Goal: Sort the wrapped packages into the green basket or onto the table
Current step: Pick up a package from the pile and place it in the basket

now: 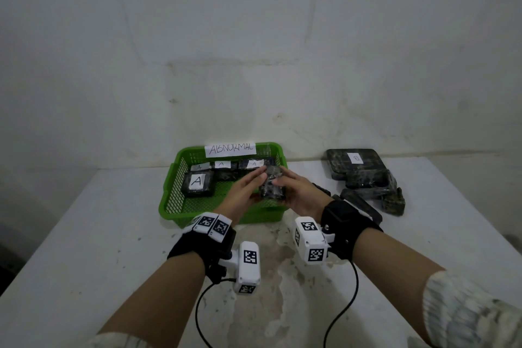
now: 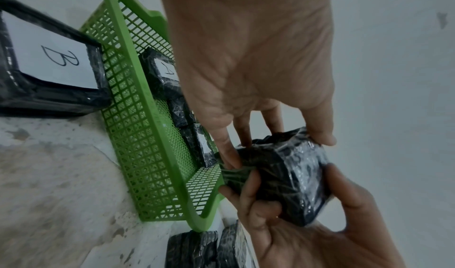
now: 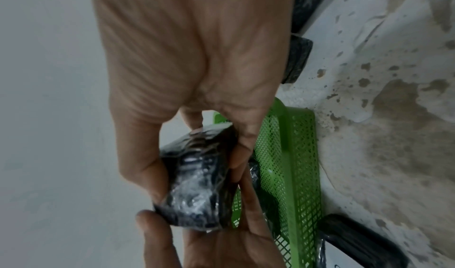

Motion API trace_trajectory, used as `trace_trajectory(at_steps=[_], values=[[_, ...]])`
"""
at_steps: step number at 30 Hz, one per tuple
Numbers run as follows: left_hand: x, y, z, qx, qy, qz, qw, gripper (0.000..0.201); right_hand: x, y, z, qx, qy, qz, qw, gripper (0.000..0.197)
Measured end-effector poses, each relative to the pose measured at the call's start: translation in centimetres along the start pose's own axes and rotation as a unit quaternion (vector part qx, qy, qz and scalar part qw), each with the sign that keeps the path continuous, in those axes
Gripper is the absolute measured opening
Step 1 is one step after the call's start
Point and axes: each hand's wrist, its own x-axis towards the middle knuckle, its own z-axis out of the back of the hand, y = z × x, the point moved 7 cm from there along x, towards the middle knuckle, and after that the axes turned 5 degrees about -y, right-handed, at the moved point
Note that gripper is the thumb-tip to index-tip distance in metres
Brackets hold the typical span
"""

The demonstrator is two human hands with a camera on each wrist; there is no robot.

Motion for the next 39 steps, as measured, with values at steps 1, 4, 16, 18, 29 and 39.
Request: trace_trajectory(at_steps=[1,4,16,18,29,39], values=[[0.1,0.1,-0.1,0.008,0.001,0.001,1.0,0.042,0.0,0.0,0.1,-0.003,-0.01,0.009,1.0,0.055],[0.2,0.1,-0.2,0.025,-0.004,-0.001,1.0,0.046,-0.1,-0.1,0.5,0.003,-0.022,0.01,1.0,0.052],[0.3,0.4,0.0,-0.01,0.002,0.007,1.0,0.047,-0.8,0.5,0.1,0.003,-0.009,0.008,1.0,0.081],[0.0,0.6,0.5,-0.021,-0.009,0.019,1.0,0.028,-1.2,0.7,0.2,0.006,-0.011,0.004,1.0,0.063],[0.3,0.4,0.8,-0.006,-0.053,0.038,0.998,0.029,-1.6,1.1,0.2,-0.334,-0.033,0.138,0.932,0.078],[0.1,-0.1,0.7,-0.015,-0.033,0.043,0.998,0.018,-2.1,1.9,-0.7,-0.371,-0.034,0.174,0.912,0.073]])
